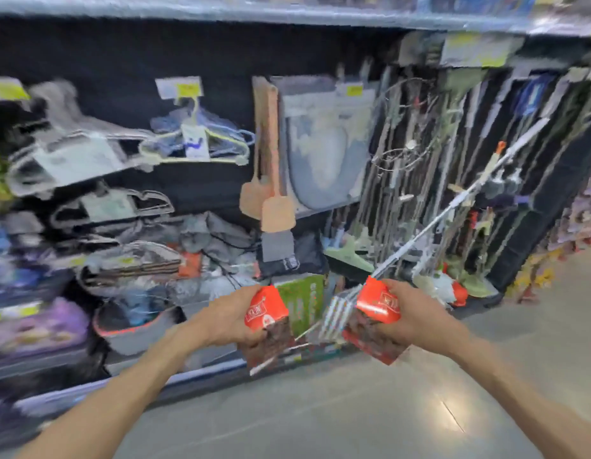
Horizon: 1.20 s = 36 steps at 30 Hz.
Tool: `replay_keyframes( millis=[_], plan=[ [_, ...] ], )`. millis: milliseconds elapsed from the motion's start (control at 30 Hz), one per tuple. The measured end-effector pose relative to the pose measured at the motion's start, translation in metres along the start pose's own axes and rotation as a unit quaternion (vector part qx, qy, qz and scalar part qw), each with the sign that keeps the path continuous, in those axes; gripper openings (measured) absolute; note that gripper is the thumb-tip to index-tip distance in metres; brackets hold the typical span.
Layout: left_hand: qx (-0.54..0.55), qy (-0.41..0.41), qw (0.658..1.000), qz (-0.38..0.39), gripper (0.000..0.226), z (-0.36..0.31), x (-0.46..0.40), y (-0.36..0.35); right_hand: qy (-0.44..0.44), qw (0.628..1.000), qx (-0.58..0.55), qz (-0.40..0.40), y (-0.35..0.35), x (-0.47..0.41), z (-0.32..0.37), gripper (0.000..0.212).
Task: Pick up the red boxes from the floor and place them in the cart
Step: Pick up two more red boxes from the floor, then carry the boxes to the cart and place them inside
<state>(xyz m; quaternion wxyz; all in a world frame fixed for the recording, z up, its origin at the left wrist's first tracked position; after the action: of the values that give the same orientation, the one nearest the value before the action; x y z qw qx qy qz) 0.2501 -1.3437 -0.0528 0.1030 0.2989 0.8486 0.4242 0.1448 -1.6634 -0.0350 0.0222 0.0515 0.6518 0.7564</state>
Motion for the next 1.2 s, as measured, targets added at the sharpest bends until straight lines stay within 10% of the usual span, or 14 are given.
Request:
replay_keyframes(
  millis=[467, 1200],
  plan=[
    [0.009, 0.253, 0.931, -0.264, 0.087, 0.307, 0.437, 0.261, 0.372, 0.927, -0.022, 0.035, -0.007, -0.059, 0.606, 0.077],
    [0.009, 0.562, 0.665, -0.492, 0.084, 0.530, 0.947, 0.400, 0.737, 0.648, -0.040, 0.188, -0.132, 0.102, 1.328, 0.058]
  ],
)
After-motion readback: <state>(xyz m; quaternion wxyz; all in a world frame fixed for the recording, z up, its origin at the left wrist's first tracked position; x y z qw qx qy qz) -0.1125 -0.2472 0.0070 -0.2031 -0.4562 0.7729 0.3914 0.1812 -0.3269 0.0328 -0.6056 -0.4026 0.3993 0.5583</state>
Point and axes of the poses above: each hand's wrist, its own x-axis away from the middle knuckle, its own y-axis out of the back of the hand, z = x × y, the point moved 7 cm from there along -x, towards the middle knuckle, and after that the axes turned 15 degrees about x, right-handed, at the moved point
